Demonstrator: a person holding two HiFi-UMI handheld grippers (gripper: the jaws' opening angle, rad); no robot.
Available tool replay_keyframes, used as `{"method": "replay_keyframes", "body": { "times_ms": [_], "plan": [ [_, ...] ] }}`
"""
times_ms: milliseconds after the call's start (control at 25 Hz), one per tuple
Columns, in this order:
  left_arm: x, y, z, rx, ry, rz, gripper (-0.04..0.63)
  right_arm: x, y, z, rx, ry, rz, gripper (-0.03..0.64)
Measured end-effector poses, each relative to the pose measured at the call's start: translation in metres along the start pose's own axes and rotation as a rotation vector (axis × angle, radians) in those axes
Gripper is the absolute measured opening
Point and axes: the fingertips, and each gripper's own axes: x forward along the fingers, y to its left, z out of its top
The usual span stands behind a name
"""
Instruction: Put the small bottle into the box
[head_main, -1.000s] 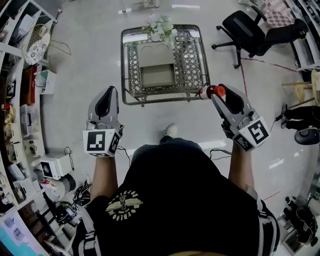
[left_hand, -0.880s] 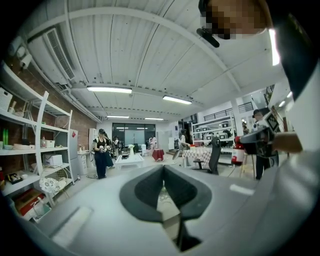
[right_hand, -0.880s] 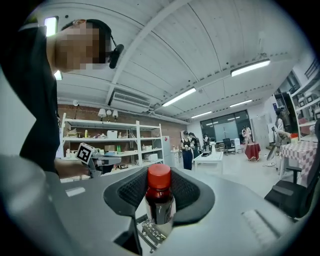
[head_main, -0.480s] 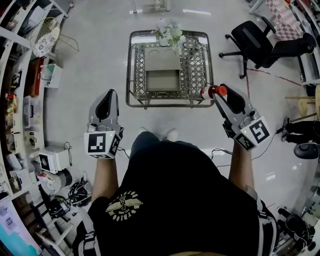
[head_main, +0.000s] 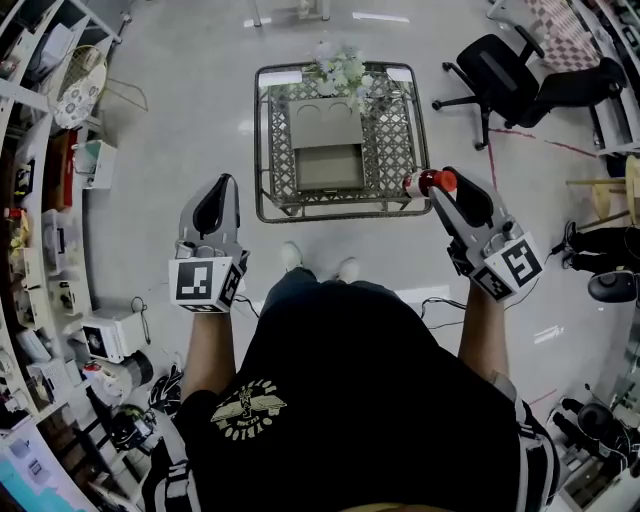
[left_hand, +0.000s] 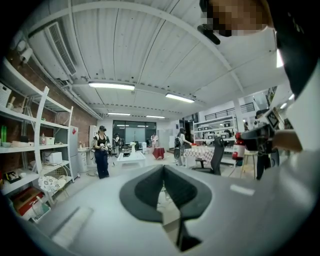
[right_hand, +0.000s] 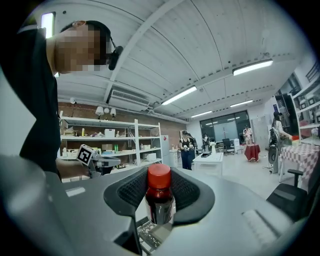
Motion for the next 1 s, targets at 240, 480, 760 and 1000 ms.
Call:
{"method": "replay_keyframes", "body": {
  "times_ms": [240, 480, 760, 1000],
  "plan": [
    [0.025, 0.029, 0.0, 0.011, 0.006, -0.047, 0.0, 0.031, -0.001, 0.003, 0.009, 0.01, -0.041, 0.15],
    [0.039, 0.056, -0.006, 0.007, 0.004, -0.091, 0.0, 0.062, 0.005, 0.005, -0.011, 0.034, -0.072, 0.149],
    [0.052, 0.088, -0.006, -0.005, -0.015, -0.132, 0.0, 0.101, 0.008, -0.006, -0.014, 0.078, -0.11, 0.149],
    [0.048, 0.107, -0.017, -0.025, -0.004, -0.168, 0.0, 0.128, 0.009, -0.028, 0.019, 0.105, -0.153, 0.149]
  ]
}}
